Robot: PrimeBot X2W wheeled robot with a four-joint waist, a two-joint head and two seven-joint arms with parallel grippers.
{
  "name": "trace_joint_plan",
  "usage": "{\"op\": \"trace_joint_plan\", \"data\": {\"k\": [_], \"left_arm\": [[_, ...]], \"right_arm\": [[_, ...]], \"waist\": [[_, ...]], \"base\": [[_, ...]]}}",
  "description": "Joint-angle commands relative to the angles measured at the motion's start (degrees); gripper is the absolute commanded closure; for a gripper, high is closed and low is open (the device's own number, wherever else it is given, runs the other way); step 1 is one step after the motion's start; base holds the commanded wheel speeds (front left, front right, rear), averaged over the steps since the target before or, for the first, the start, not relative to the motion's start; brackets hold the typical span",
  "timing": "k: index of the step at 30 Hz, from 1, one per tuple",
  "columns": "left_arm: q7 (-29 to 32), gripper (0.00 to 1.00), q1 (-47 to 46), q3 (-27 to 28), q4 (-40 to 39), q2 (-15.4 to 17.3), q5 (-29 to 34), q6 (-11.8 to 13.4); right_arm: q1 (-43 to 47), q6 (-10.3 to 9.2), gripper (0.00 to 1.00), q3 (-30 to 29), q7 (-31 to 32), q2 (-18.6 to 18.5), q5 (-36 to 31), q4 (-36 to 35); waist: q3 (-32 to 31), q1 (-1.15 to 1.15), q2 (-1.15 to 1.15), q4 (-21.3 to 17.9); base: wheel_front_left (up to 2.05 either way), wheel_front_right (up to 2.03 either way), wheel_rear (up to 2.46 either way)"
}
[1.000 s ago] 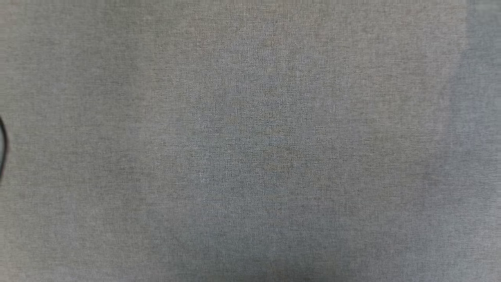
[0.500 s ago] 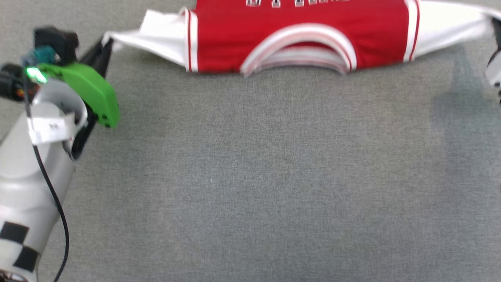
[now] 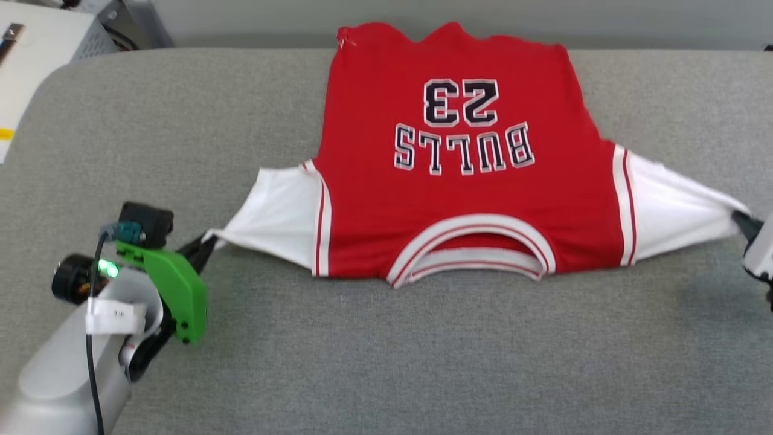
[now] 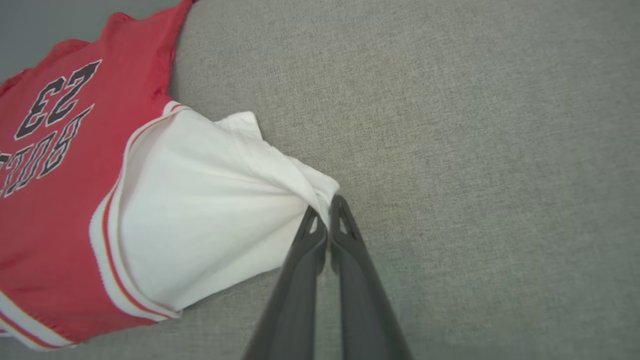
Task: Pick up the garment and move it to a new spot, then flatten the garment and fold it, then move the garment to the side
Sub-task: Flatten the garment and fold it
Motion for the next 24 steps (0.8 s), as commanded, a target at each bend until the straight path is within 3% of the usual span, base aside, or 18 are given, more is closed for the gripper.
{"op": "trace_joint_plan", "data": {"k": [1,10,19,24], "left_arm": [[0.8,1.00,2.7,0.3,-0.6,2.2,-0.8,0.5],[5.6,1.00,14.1,0.9,-11.3,5.6,-5.9,4.4],[9.1,1.00,25.6,2.2,-24.2,10.3,-10.9,9.4],[10.2,1.00,28.7,2.0,-29.1,11.7,-11.8,10.8]], "right_arm": [[2.6,-0.13,1.00,-1.5,1.1,-1.2,0.4,-0.9],[14.9,-0.13,1.00,-8.3,10.2,1.2,1.3,-10.0],[26.9,-0.13,1.00,-16.8,23.4,6.8,0.6,-22.6],[30.1,-0.13,1.00,-19.6,28.9,10.0,-0.6,-29.4]], "waist": [[-2.8,0.01,0.00,0.7],[-7.0,0.01,0.00,1.4],[-8.3,0.01,0.00,1.6],[-7.3,0.01,0.00,1.8]], "base": [[0.00,0.00,0.00],[0.00,0.00,0.00],[0.00,0.00,0.00],[0.00,0.00,0.00]]}}
